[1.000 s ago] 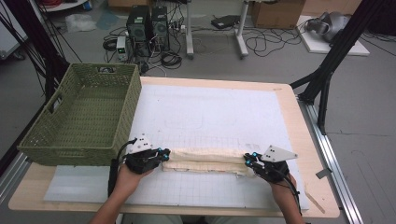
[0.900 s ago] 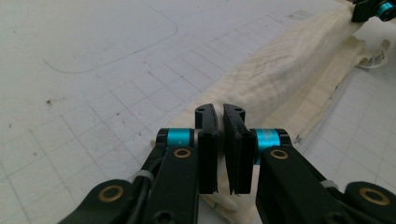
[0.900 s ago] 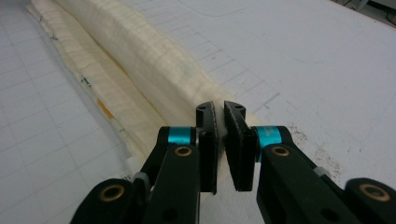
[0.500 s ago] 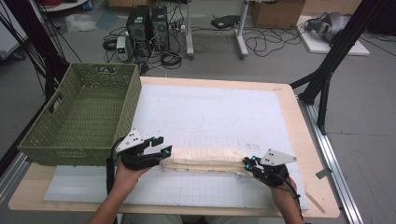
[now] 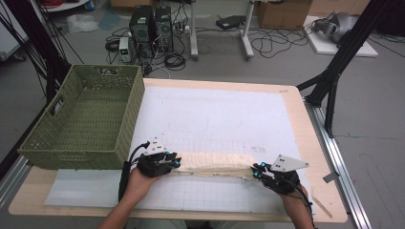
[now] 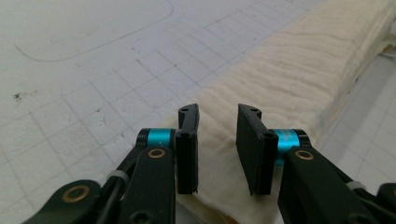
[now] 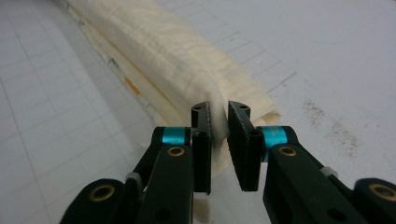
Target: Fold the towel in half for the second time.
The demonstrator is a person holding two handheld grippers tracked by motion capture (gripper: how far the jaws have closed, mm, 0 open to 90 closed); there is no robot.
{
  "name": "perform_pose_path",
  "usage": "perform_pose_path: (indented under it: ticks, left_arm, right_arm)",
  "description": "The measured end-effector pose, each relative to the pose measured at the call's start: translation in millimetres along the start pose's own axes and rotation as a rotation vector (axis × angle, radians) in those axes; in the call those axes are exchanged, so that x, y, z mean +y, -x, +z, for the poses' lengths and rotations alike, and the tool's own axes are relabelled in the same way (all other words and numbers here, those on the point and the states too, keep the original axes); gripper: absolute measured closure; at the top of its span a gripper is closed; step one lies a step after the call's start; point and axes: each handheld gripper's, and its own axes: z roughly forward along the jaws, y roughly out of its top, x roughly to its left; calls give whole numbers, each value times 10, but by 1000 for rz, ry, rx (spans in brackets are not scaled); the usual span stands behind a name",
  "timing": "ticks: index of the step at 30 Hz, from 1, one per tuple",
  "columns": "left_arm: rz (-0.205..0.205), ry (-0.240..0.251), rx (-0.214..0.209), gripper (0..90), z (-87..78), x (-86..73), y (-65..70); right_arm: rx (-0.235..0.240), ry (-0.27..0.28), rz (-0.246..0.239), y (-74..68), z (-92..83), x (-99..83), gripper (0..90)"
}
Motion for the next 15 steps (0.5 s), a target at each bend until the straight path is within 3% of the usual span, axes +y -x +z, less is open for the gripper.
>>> perform_pose_path:
  ticks: [4, 7, 12, 15]
  left_arm:
    - [12, -10, 6, 700, 2, -12, 4]
    - [20, -14, 6, 699, 11, -6, 9]
    - [31, -13, 7, 697, 18, -6, 11]
    - [30, -13, 6, 699, 12, -13, 10]
  right_arm:
    - [-42, 98, 56, 20, -105, 126, 622]
    - [-101, 146, 84, -8, -94, 245, 533]
    - [-131, 108, 79, -129, 201, 387, 473]
    - [-96, 96, 73, -214, 419, 472, 503]
